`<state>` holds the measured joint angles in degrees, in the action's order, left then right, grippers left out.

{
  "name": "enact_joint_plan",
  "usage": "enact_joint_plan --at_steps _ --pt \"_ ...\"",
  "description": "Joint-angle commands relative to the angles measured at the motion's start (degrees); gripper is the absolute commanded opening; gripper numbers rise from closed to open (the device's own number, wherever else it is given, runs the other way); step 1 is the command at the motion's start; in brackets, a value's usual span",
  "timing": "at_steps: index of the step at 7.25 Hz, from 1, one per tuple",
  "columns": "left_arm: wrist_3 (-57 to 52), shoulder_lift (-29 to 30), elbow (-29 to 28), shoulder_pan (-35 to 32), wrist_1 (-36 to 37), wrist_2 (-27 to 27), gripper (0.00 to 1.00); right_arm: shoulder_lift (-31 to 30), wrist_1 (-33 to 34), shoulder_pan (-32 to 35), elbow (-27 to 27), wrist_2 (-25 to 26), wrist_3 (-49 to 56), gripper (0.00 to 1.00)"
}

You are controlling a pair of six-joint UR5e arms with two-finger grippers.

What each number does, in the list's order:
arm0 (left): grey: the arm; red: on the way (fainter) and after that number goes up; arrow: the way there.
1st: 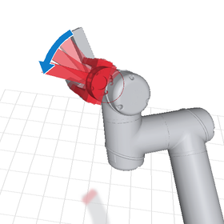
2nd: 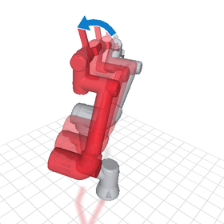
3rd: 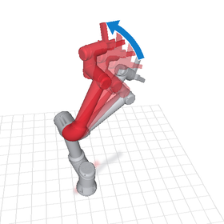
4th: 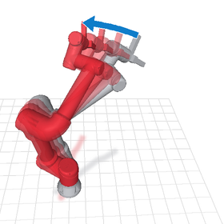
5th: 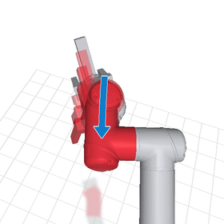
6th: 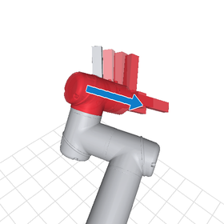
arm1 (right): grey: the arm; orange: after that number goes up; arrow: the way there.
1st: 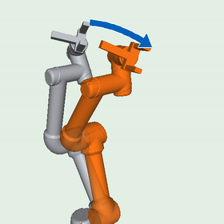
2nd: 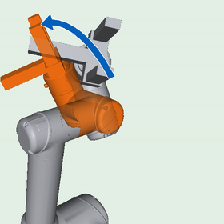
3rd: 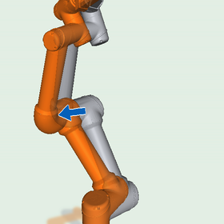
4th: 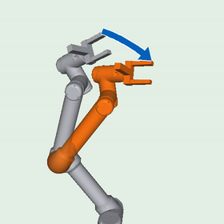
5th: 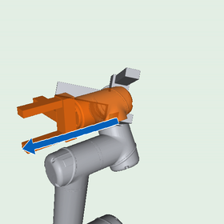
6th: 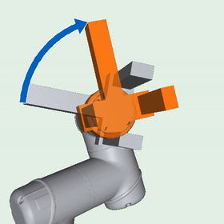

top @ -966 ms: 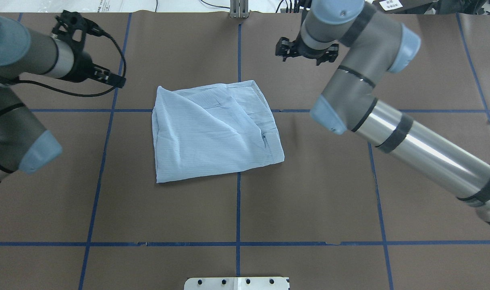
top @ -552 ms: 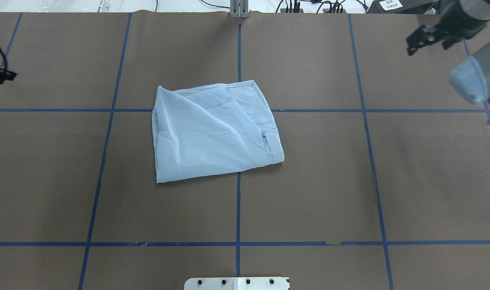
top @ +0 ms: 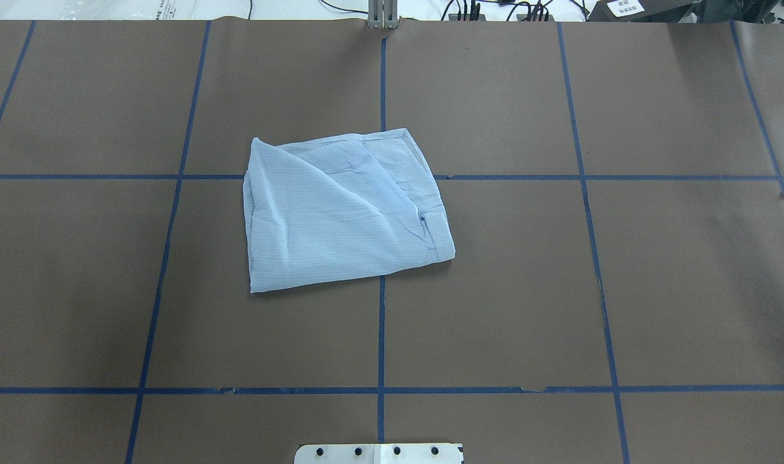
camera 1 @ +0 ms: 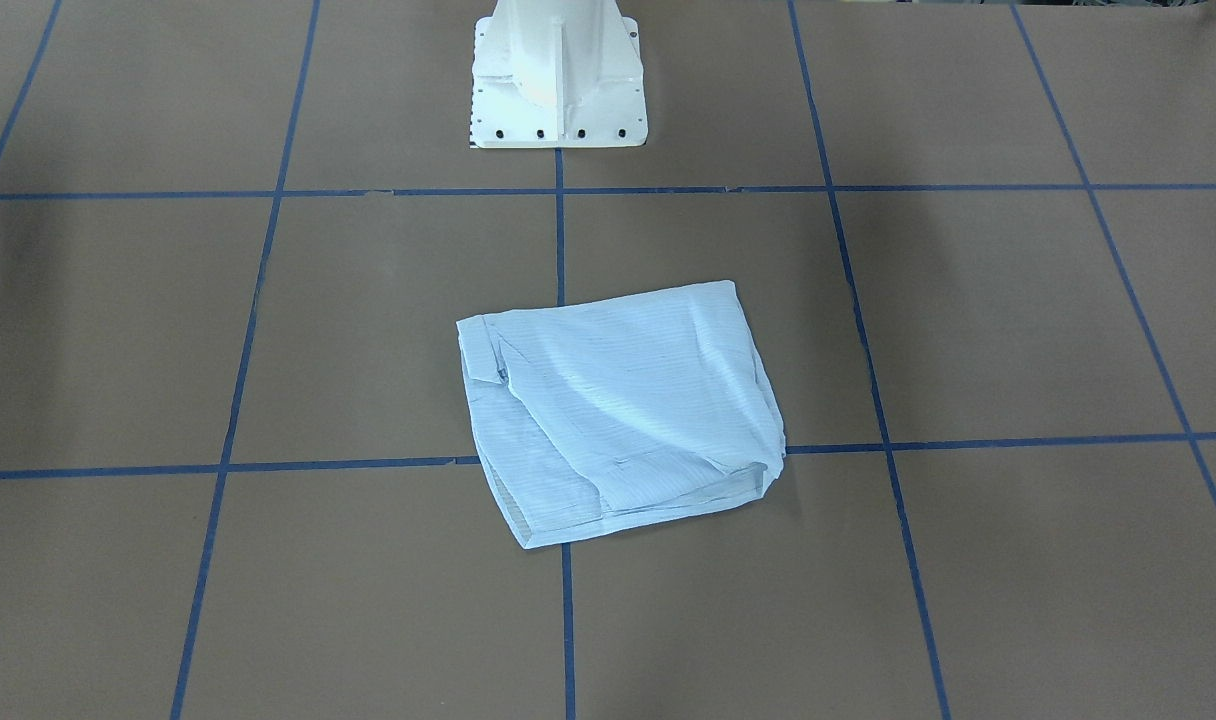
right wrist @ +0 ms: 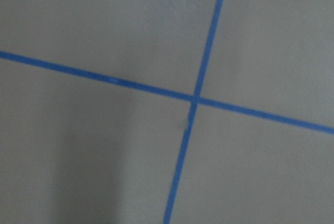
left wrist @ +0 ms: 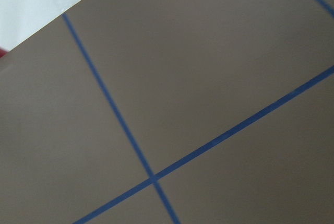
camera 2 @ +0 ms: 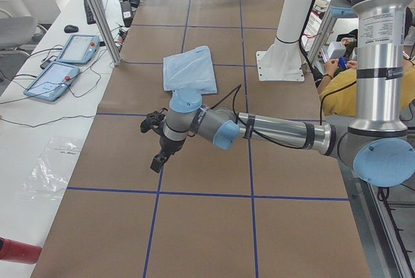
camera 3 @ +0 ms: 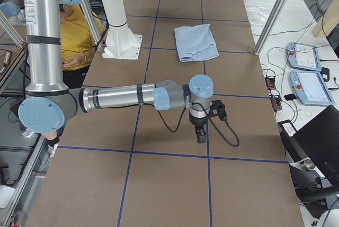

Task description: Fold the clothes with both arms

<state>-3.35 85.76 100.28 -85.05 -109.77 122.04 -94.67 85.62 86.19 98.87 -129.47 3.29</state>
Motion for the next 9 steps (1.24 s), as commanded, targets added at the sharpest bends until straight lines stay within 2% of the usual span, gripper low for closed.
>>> enact_joint_plan --at_steps 1,2,3,5,7,9 --pt "0.54 -0.67 -0.35 -1.61 7.94 8.67 1.0 -9.11 -7.82 5.28 0.97 -4.09 0.58 1.0" --pt "0.28 -1.03 0.09 -2.48 11.3 11.27 1.0 -8.61 -3.48 5.22 2.97 -4.21 0.49 1.0" --pt "-0.07 -1.03 0.79 -2.84 13.59 11.29 1.0 -7.73 3.96 4.87 7.26 -2.56 0.57 1.0" --pt "-0.07 -1.64 0.63 -2.75 15.54 11.29 1.0 -8.42 4.47 4.6 7.74 -1.58 0.58 1.0" --pt "-0.25 -5.4 3.15 -2.75 15.12 11.56 1.0 -8.86 4.38 4.6 7.65 -1.14 0.58 1.0" --pt "-4.7 -6.38 3.26 -2.84 15.55 11.47 1.0 -8.86 4.21 4.6 7.57 -1.14 0.93 1.0"
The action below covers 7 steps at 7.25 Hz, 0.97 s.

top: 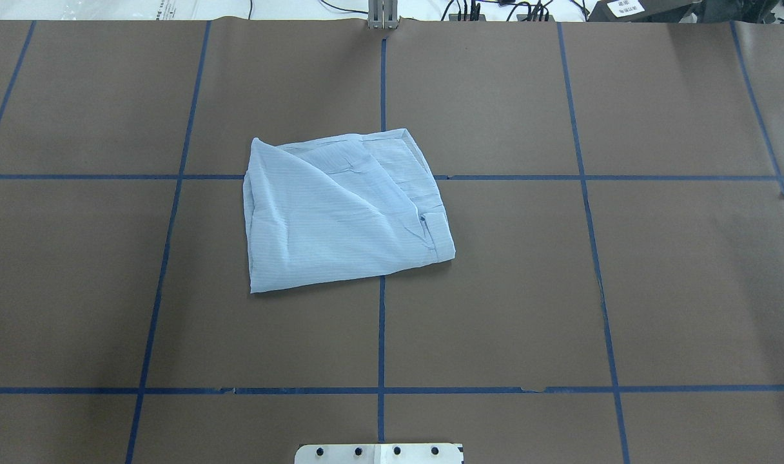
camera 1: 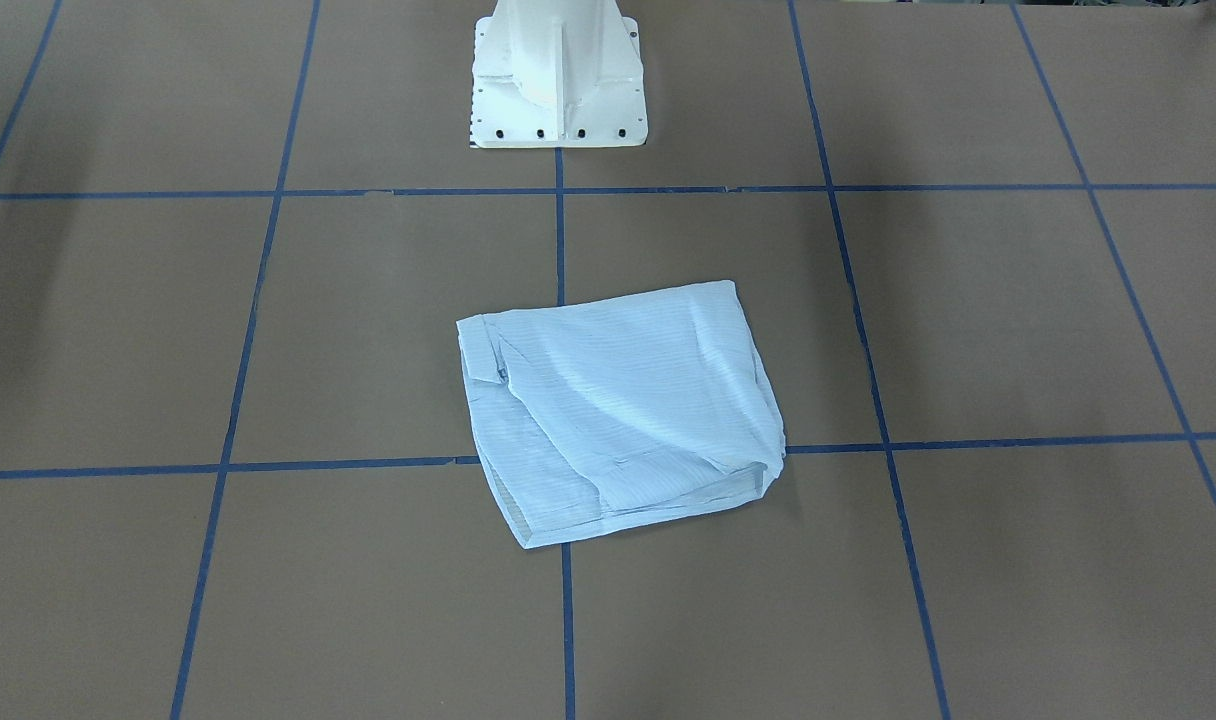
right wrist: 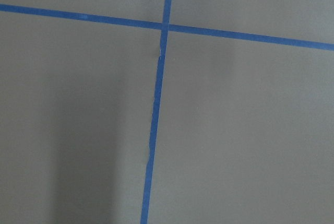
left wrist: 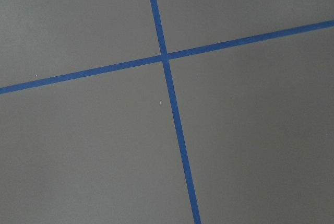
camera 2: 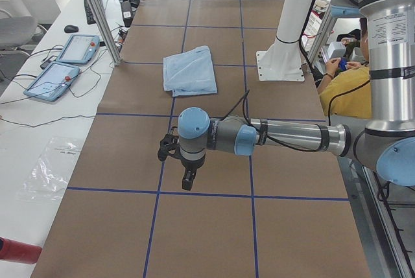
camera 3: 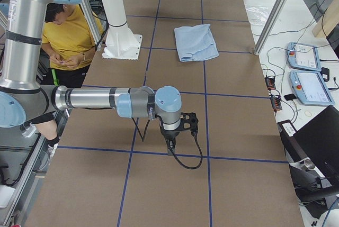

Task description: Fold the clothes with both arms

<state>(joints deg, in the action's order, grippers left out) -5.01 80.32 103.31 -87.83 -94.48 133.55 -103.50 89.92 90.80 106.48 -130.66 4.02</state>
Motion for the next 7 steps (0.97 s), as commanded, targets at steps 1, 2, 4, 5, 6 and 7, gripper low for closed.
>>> enact_joint_plan --at_steps 1,2,4,5,6,7 --pt "-3.34 -0.95 0.48 -0.32 0.44 -0.05 1.0 -0.03 -0.27 0.0 -0.04 0.06 0.37 1.0" --pt "-3.08 -0.78 0.23 -0.41 -0.08 0.04 1.0 -0.03 -0.44 0.0 -0.04 -0.03 0.37 1.0" --pt "-3.08 -0.34 0.67 -0.41 -0.61 -0.48 1.0 -0.03 -0.53 0.0 -0.04 -0.12 0.37 1.0" --pt "-3.08 -0.42 0.49 -0.32 -0.53 -0.66 1.0 -0.03 -0.53 0.0 -0.04 -0.38 0.2 1.0" --pt "-3.08 -0.68 0.57 -0.41 -0.53 -0.66 1.0 0.06 -0.53 0.0 -0.04 -0.38 -0.07 1.0" --pt "-2.99 -0.77 0.66 -0.41 -0.53 -0.66 1.0 0.06 -0.53 0.0 -0.04 -0.38 -0.16 1.0"
